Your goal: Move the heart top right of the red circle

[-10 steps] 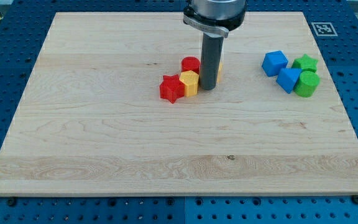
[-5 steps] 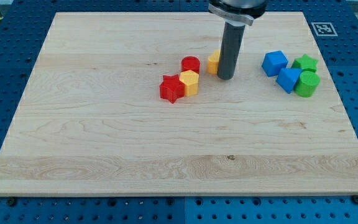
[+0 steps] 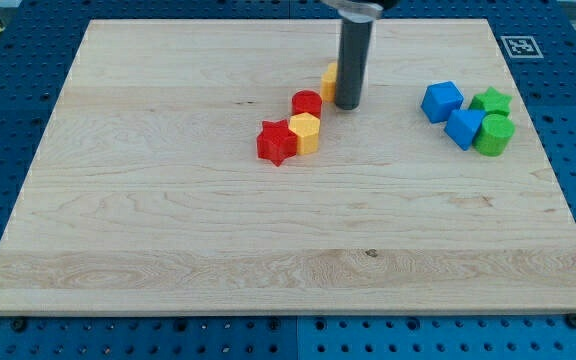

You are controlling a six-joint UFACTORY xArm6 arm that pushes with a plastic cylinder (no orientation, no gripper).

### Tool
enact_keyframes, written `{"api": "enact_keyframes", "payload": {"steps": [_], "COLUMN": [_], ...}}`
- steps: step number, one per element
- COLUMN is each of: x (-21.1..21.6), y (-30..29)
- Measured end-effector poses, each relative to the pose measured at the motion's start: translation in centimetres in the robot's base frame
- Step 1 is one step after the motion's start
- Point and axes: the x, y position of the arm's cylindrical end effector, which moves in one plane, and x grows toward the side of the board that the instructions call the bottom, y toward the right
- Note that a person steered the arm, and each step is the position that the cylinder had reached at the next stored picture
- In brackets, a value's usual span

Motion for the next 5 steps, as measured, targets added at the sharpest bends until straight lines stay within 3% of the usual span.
{"api": "enact_keyframes", "payload": {"steps": [1,3,5], "x": [0.0,-3.2,-4.6], "y": [2.9,-4.2,-7.4]}}
